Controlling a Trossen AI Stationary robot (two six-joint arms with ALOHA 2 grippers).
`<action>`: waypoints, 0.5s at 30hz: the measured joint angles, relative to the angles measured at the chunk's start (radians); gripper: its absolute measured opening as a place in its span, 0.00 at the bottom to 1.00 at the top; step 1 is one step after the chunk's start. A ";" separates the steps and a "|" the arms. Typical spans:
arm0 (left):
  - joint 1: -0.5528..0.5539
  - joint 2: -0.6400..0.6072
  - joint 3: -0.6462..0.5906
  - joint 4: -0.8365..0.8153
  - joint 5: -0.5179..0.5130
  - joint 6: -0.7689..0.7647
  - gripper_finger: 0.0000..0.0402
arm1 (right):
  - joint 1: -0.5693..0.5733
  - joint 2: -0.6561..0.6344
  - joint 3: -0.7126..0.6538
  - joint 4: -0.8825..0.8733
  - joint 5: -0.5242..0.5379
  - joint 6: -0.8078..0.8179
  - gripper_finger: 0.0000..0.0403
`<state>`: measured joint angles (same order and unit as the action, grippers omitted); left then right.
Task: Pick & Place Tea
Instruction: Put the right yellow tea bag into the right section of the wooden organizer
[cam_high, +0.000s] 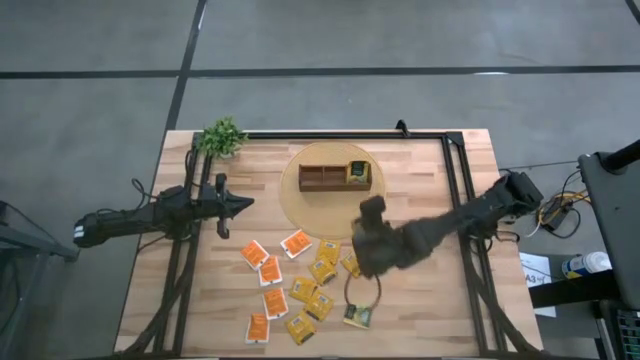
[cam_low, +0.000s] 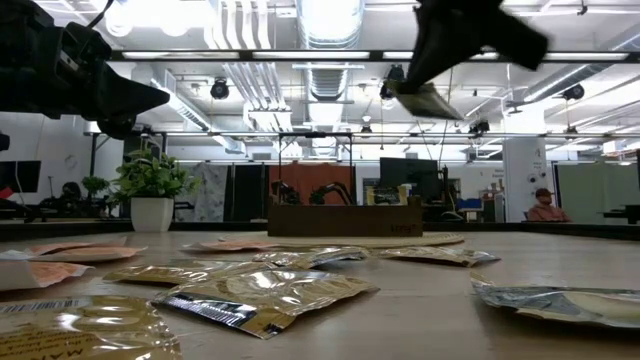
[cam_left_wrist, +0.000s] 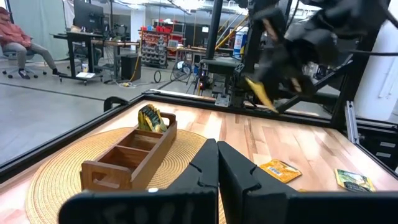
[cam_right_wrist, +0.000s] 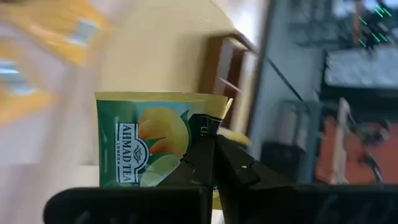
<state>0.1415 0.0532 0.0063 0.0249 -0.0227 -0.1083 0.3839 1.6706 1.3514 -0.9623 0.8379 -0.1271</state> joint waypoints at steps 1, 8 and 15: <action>0.000 0.000 0.000 0.000 0.000 0.000 0.00 | -0.026 -0.003 0.000 0.000 0.026 -0.008 0.02; 0.000 0.000 0.000 0.000 0.000 0.000 0.00 | -0.210 -0.012 0.000 0.012 0.108 -0.042 0.02; 0.000 0.000 0.000 0.000 0.000 0.000 0.00 | -0.338 -0.011 -0.003 0.145 0.108 -0.084 0.02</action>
<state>0.1414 0.0532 0.0063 0.0246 -0.0231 -0.1084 0.0459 1.6596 1.3485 -0.8169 0.9459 -0.2110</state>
